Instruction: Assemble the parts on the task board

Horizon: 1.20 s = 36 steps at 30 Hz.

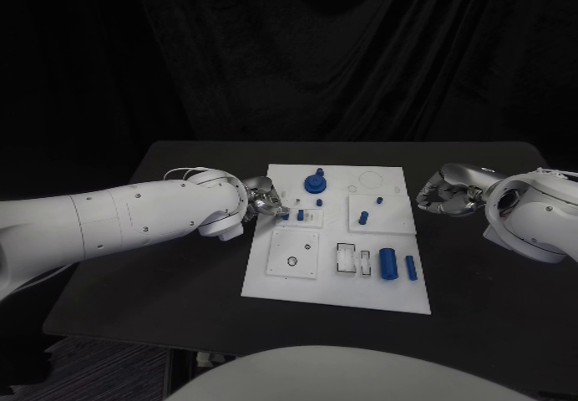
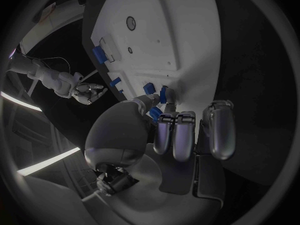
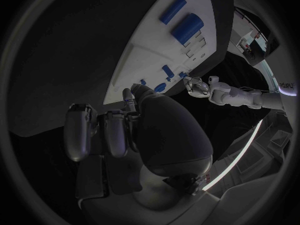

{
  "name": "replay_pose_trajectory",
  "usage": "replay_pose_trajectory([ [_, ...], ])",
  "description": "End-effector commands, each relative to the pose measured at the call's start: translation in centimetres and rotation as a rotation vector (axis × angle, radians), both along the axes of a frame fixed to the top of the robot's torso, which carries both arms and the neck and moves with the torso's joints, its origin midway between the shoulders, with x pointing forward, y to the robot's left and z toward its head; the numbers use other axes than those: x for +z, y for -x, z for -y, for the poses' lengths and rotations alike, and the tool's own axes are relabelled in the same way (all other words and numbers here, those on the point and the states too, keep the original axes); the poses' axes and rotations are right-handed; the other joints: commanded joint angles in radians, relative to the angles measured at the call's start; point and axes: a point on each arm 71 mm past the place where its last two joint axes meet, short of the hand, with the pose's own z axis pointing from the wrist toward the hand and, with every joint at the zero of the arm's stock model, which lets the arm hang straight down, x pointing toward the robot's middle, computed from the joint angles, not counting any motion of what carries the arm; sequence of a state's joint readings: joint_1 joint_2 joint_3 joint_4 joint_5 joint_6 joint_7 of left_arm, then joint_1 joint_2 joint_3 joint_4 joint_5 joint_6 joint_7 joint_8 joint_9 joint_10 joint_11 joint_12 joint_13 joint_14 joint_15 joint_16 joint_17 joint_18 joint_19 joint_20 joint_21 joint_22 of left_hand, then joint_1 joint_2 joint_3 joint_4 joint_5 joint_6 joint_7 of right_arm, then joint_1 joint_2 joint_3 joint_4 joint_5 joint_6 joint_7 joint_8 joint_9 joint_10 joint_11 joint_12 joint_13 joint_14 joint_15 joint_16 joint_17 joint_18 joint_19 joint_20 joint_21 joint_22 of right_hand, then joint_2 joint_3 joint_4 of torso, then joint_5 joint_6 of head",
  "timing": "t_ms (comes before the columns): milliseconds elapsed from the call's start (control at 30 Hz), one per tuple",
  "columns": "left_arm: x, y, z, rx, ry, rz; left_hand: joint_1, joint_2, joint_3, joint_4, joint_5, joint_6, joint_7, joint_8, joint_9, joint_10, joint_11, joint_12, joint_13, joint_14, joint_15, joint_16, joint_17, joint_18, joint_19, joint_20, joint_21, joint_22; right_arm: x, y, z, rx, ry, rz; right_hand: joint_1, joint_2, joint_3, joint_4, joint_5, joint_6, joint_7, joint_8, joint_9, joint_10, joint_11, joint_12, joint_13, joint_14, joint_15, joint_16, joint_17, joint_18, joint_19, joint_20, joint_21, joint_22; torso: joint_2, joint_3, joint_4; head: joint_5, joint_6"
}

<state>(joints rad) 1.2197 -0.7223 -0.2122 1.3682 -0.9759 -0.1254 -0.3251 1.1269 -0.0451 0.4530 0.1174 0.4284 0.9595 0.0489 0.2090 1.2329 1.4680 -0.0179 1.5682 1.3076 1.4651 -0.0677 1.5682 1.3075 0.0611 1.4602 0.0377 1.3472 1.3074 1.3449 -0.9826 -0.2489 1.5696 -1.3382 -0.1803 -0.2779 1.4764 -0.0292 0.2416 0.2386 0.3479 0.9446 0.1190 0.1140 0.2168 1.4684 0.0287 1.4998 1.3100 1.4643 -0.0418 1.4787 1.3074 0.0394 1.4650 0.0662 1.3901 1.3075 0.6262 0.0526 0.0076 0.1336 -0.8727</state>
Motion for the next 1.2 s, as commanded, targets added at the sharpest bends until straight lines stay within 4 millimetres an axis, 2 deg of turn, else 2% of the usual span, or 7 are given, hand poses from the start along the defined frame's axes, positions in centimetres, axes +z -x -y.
replay_pose_trajectory([
  [33, 0.01, -0.03, 0.2, -0.007, 0.015, 0.023, -0.008, -0.001, -0.001, 0.004, -0.007, 0.003, -0.005, -0.005, 0.001, 0.103, -0.006, 0.003, 0.263, 0.106, -0.008, 0.003, 0.263, -0.006, 0.005, -0.001, 0.002, 0.187, -0.13, 0.04, 0.11, -0.011, 0.008, -0.007, 0.001, 0.002, 0.007, 0.002, 0.004, -0.002, 0.003, -0.005, -0.001, 0.009, 0.006, -0.005, 0.16, 0.078, 0.007, -0.004, 0.174, 0.007, 0.021, 0.008, -0.004, 0.2, -0.001, 0.0004, 0.0006, 0.0, 0.0],
  [167, -0.13, -0.08, 0.14, -0.001, 0.012, 0.023, -0.008, -0.001, -0.001, 0.004, -0.007, 0.003, -0.005, -0.005, 0.001, 0.103, -0.006, 0.003, 0.263, 0.106, -0.008, 0.003, 0.263, -0.006, 0.005, -0.001, 0.002, 0.187, -0.13, 0.03, 0.09, -0.011, 0.008, -0.008, 0.001, 0.002, 0.007, 0.002, 0.004, -0.002, 0.003, -0.005, -0.001, 0.009, 0.006, -0.005, 0.16, 0.078, 0.007, -0.004, 0.174, 0.007, 0.021, 0.008, -0.004, 0.2, -0.001, -0.0004, -0.0001, 0.002, 0.0],
  [600, -0.32, 0.04, 0.22, -0.005, 0.01, 0.015, -0.009, 0.0, 0.0, 0.006, -0.008, 0.002, -0.004, -0.006, 0.001, 0.103, -0.006, 0.003, 0.263, 0.106, -0.008, 0.003, 0.263, -0.006, 0.005, -0.001, 0.002, 0.187, -0.2, 0.08, 0.11, -0.011, 0.011, -0.013, 0.001, 0.002, 0.007, 0.002, 0.004, -0.002, 0.003, -0.005, -0.001, 0.009, 0.006, -0.005, 0.16, 0.078, 0.007, -0.004, 0.174, 0.007, 0.021, 0.008, -0.004, 0.2, -0.001, 0.0005, 0.0018, 0.001, 0.0],
  [967, -0.4, 0.09, 0.2, -0.008, 0.006, 0.006, -0.008, 0.0, 0.001, 0.005, -0.009, 0.003, -0.005, -0.006, 0.001, 0.103, -0.006, 0.003, 0.263, 0.106, -0.008, 0.003, 0.263, -0.006, 0.006, -0.001, 0.002, 0.188, -0.31, 0.15, 0.16, -0.011, 0.014, -0.02, 0.0, 0.002, 0.008, 0.002, 0.004, -0.001, 0.003, -0.005, -0.002, 0.009, 0.006, -0.005, 0.16, 0.078, 0.007, -0.005, 0.173, 0.007, 0.021, 0.008, -0.005, 0.2, 0.0, 0.0, 0.0005, 0.006, 0.0],
  [1200, -0.41, 0.15, 0.37, -0.018, 0.01, 0.004, -0.006, -0.001, 0.002, 0.003, -0.01, 0.003, -0.005, -0.006, 0.001, 0.103, -0.007, 0.003, 0.263, 0.106, -0.008, 0.003, 0.263, -0.005, 0.005, -0.001, 0.0, 0.187, -0.37, 0.18, 0.18, -0.012, 0.016, -0.024, 0.0, 0.002, 0.008, 0.002, 0.004, -0.001, 0.003, -0.005, -0.002, 0.009, 0.006, -0.005, 0.16, 0.078, 0.007, -0.005, 0.173, 0.007, 0.021, 0.008, -0.005, 0.2, 0.0, 0.0002, 0.0024, 0.005, 0.0],
])
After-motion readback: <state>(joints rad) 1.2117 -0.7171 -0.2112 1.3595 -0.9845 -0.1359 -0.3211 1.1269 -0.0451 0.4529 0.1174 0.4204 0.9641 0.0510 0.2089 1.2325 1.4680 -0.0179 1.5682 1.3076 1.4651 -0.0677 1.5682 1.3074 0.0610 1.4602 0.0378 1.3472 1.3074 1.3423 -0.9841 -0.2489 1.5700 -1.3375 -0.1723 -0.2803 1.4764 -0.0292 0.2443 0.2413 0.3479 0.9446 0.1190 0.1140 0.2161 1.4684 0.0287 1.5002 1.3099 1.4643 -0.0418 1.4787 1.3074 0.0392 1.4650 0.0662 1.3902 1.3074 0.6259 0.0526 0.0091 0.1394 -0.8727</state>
